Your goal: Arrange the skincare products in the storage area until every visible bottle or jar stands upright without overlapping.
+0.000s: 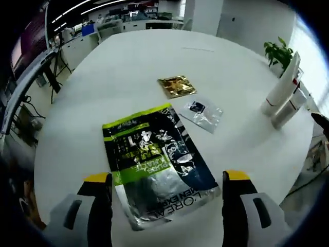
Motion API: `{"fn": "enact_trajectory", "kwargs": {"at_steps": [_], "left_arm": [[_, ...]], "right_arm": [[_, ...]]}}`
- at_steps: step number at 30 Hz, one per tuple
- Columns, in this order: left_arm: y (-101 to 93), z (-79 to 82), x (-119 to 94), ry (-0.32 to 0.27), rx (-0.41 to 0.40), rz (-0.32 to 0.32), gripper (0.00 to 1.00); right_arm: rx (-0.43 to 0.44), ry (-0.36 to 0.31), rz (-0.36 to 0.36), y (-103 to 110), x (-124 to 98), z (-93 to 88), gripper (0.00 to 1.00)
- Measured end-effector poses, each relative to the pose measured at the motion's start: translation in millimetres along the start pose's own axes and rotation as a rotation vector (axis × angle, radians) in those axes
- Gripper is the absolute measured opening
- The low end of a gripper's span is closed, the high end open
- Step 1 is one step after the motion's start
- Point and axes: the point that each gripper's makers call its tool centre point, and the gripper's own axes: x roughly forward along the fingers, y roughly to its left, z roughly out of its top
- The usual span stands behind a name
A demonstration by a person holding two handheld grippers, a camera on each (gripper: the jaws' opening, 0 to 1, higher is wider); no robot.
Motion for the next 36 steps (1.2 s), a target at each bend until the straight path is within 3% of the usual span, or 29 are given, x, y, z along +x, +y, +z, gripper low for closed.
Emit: {"fn": "enact_trajectory", "kwargs": {"at_steps": [2,7,25,28,35,36], "left_arm": [[5.1,-3.3,1.5,0.006,0.008,0.028,0.81],[3.8,0.7,4.4,-0.020,0.026,0.012,0.82],[3.4,10.4,7.3,-0.090,0.046,0.001,0.68],[0.9,14.6,7.5,-0.117,0.070,-0.010,0.56],[-5.9,20.9,5.6,-0.143,0.076,-0.036,0.50],[-6.6,25.6,5.4,-0.170,0.042,-0.050,0.38]], "right_arm": [[0.004,-0.001,-0.002,-1.8,0.1,0.3,0.97],[0.009,0.006,-0.005,-2.9,0.8,-1.5,0.97],[-0.002,0.037,-0.006,-3.2,2.7,-6.9,0.96],[-0.005,0.038,-0.008,-3.5,2.8,-7.0,0.96],[-0.009,0.040,-0.013,-3.5,2.4,-7.1,0.96],[-0.010,0.040,-0.014,-3.5,2.4,-7.1,0.96]]}}
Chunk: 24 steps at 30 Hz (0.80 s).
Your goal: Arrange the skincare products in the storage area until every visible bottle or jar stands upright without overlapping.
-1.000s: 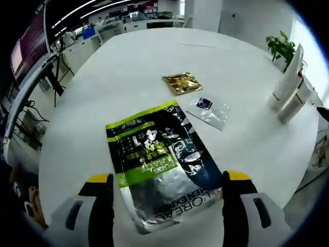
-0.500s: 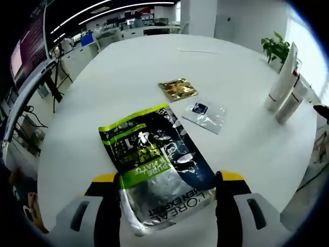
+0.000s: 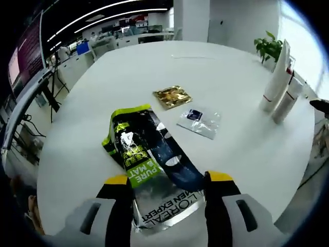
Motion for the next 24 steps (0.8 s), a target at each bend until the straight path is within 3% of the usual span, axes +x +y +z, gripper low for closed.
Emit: {"fn": "enact_trajectory", "kwargs": {"at_steps": [1,2,4,10,11,12,17,24], "left_arm": [[-6.4,7.9,-2.5,-0.038,0.088,-0.070,0.24],[-1.2,0.1,-8.9,0.004,0.045,-0.003,0.25],[-7.8,0.9,-7.6,-0.004,0.147,-0.051,0.24],[-9.7,-0.7,-7.3,0.001,0.109,-0.068,0.21],[-7.9,1.7,-12.6,0.000,0.124,-0.076,0.04],[-19.2,15.1,-12.9,-0.054,0.077,-0.126,0.03],[-21.8,27.0,-28.4,-0.070,0.211,-0.151,0.01],[-21.7,33.1,-41.8,-0.094,0.229,-0.187,0.00]], "right_arm": [[-0.001,0.000,0.000,0.1,-0.1,0.2,0.96],[0.000,-0.001,-0.001,0.1,-0.1,0.3,0.96],[0.001,-0.001,0.000,0.3,-0.5,0.9,0.96],[0.001,-0.001,-0.002,0.2,-0.4,0.6,0.96],[0.002,-0.001,-0.001,0.2,-0.3,0.3,0.96],[0.004,0.000,0.003,0.8,-0.2,0.2,0.95],[0.004,-0.005,0.012,3.6,0.3,1.6,0.94],[0.003,-0.010,0.012,4.5,-0.4,2.8,0.94]]}}
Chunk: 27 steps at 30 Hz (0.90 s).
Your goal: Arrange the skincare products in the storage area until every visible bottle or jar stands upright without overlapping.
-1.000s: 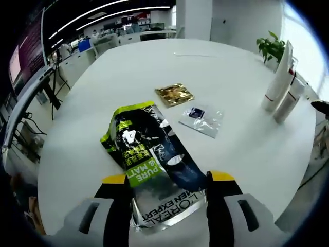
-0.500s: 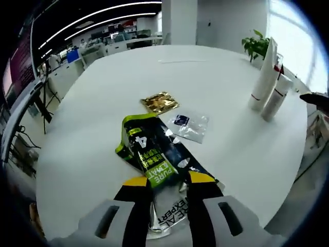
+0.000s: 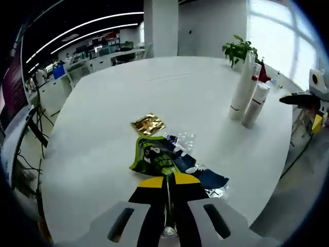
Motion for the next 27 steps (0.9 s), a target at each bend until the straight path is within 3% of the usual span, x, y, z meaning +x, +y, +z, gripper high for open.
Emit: {"fn": "enact_trajectory", "kwargs": {"at_steps": [5,12,19,27], "left_arm": [[-5.9,20.2,-19.6,-0.065,0.062,-0.018,0.00],[-28.5,62.7,-47.8,-0.167,0.245,-0.065,0.00],[-42.6,86.0,-63.5,-0.220,0.307,-0.116,0.00],[-74.8,112.8,-90.1,-0.329,0.388,-0.223,0.00]], "right_arm": [[0.003,-0.044,0.016,2.8,-2.8,8.5,0.93],[0.037,-0.098,0.077,20.7,-11.2,24.6,0.93],[0.058,-0.158,0.116,30.2,-19.4,42.7,0.93],[0.207,-0.301,0.240,52.2,-18.9,84.2,0.84]]}}
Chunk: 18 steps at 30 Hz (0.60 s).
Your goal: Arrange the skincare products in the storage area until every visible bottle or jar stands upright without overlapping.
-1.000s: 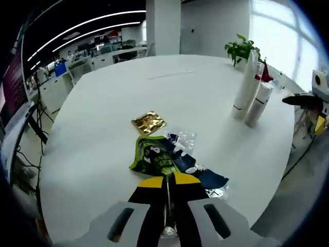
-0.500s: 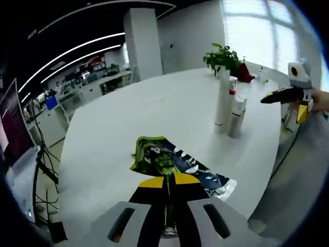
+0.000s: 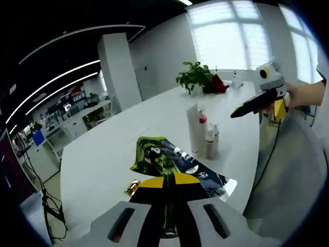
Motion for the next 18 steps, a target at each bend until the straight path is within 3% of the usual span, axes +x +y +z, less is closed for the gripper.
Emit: {"fn": "enact_trajectory", "kwargs": {"at_steps": [9,18], "left_arm": [[-30.2,32.8,-7.5,-0.084,0.077,-0.101,0.00],[-50.3,39.0,-1.5,-0.101,0.069,-0.150,0.00]], "right_arm": [[0.098,-0.041,0.110,16.3,33.1,7.3,0.68],[0.280,-0.117,0.178,24.5,58.4,6.0,0.55]]}}
